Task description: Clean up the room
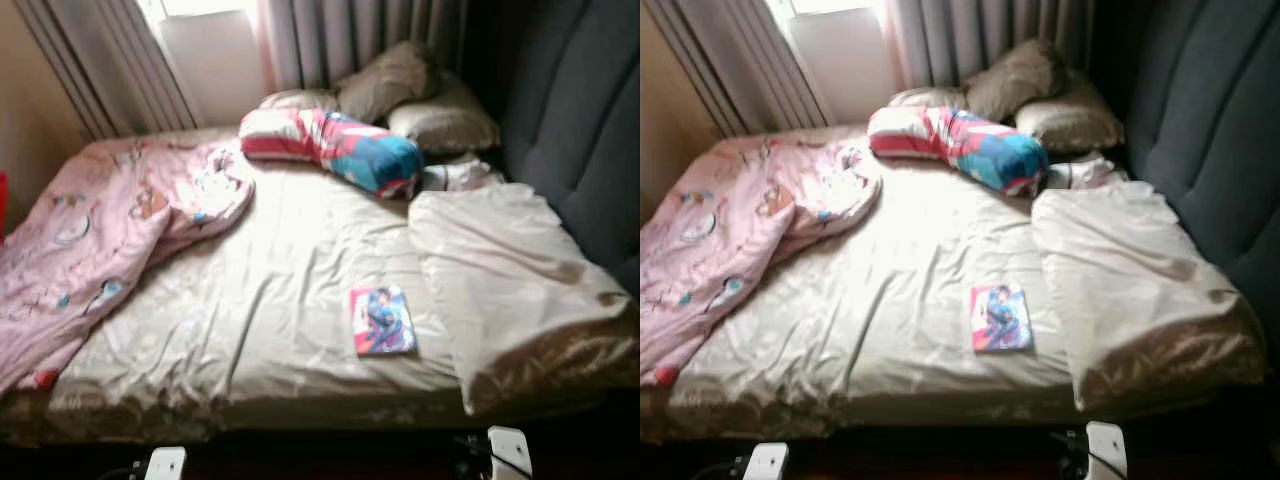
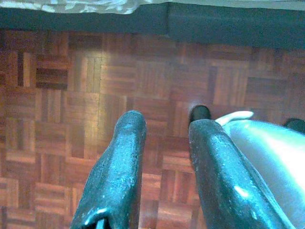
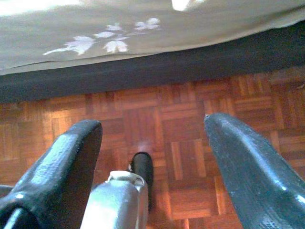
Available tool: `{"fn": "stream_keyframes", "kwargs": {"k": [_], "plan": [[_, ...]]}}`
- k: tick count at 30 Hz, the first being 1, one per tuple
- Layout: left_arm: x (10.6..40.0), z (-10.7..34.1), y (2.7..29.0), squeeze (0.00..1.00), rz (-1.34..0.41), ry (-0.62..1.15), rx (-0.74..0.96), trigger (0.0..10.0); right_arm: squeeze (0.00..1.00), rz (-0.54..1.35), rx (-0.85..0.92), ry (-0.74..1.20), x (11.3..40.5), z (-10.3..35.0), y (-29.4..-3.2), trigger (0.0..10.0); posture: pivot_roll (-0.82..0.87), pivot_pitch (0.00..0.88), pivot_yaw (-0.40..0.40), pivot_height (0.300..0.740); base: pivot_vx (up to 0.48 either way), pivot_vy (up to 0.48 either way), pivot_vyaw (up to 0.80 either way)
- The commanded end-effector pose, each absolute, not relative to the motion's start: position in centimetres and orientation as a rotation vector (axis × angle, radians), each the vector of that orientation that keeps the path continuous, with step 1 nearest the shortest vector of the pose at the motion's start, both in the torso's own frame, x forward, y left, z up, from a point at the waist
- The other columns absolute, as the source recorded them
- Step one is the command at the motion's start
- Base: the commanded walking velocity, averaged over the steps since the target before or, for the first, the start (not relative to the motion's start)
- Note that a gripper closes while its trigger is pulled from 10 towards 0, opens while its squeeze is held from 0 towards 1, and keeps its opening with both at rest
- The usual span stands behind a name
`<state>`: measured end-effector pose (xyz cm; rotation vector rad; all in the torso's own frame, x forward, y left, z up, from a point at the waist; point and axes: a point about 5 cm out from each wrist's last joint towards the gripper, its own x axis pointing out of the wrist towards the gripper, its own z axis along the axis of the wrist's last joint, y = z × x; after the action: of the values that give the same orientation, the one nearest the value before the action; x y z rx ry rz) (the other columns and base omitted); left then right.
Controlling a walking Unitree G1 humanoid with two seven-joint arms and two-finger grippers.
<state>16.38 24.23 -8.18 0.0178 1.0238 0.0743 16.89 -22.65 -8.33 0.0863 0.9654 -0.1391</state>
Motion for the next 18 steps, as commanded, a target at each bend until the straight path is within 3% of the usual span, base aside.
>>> {"fn": "stream_keyframes", "kwargs": {"k": [1,18], "plan": [[16.04,-8.13,24.94,0.00,0.088,1.034,0.034,10.0,0.00,-0.128,0.110,0.980,16.68,-8.60,-21.93,10.0,-0.09,0.000,0.072,0.740,0.000,0.390,0.00],[16.13,-8.13,24.84,0.00,0.093,1.032,0.027,10.0,0.00,-0.127,0.107,0.978,16.78,-8.50,-22.14,10.0,-0.09,0.000,0.065,0.740,0.000,0.387,0.00]]}}
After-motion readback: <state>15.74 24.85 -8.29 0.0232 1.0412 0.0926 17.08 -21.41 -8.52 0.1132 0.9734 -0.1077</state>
